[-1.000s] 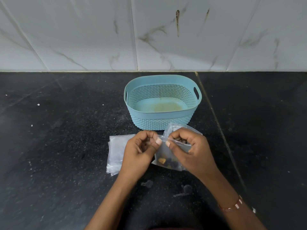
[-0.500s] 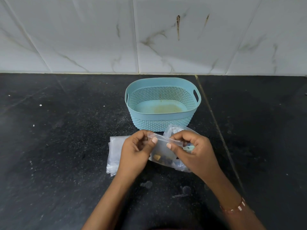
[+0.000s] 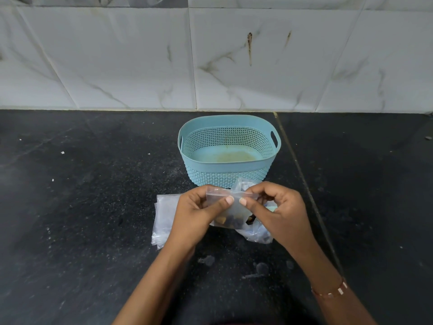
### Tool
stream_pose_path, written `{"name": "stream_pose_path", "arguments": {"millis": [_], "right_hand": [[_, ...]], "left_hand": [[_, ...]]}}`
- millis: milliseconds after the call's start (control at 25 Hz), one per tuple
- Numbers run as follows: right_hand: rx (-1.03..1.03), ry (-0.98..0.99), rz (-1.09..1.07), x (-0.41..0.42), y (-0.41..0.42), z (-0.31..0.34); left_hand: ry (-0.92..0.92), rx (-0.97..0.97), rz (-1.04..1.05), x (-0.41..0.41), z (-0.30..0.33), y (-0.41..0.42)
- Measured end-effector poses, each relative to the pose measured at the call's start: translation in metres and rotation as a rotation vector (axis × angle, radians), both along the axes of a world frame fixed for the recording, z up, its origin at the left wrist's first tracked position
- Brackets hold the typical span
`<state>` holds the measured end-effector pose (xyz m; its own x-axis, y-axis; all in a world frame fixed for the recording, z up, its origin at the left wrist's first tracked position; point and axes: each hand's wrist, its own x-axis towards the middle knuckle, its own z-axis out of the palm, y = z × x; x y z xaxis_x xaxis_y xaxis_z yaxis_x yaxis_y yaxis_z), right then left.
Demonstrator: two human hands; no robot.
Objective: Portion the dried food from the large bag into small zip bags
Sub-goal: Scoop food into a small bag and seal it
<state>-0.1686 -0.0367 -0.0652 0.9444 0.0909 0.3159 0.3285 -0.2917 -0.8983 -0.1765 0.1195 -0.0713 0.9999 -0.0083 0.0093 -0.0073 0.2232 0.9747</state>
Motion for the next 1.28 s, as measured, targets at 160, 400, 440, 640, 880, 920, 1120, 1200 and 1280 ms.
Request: {"name": "stream_pose_path", "arguments": {"millis": [160, 400, 440, 640, 880, 920, 1120, 1200, 1280], "right_hand": [[0.096, 0.06, 0.036, -0.004, -0.007, 0.003], [0.141, 0.059, 0.011, -0.011, -0.012, 0.01], [0.139, 0.054, 0.001, -0.012, -0.012, 0.01], [0.127, 0.072, 0.005, -0.014, -0.014, 0.011], [0.113, 0.0, -0.069, -0.02, -0.015, 0.011], [0.105, -0.004, -0.085, -0.021, -0.017, 0.012], [0.109, -0.007, -0.126, -0.031, -0.032, 0.016], [0.119, -0.001, -0.149, -0.035, -0.036, 0.016], [0.112, 0.004, -0.165, -0.039, -0.039, 0.017]], "left_hand": [[0.025, -0.053, 0.025, -0.002, 0.005, 0.0], [0.049, -0.072, -0.019, -0.002, 0.011, -0.004], [0.045, -0.073, -0.032, -0.002, 0.013, -0.005], [0.045, -0.11, -0.044, -0.005, 0.017, -0.01], [0.056, -0.104, -0.121, -0.009, 0.017, -0.021], [0.055, -0.115, -0.133, -0.01, 0.017, -0.022], [0.052, -0.173, -0.125, -0.014, 0.02, -0.027], [0.033, -0.14, -0.129, -0.014, 0.019, -0.03], [0.015, -0.115, -0.138, -0.014, 0.018, -0.033]]}}
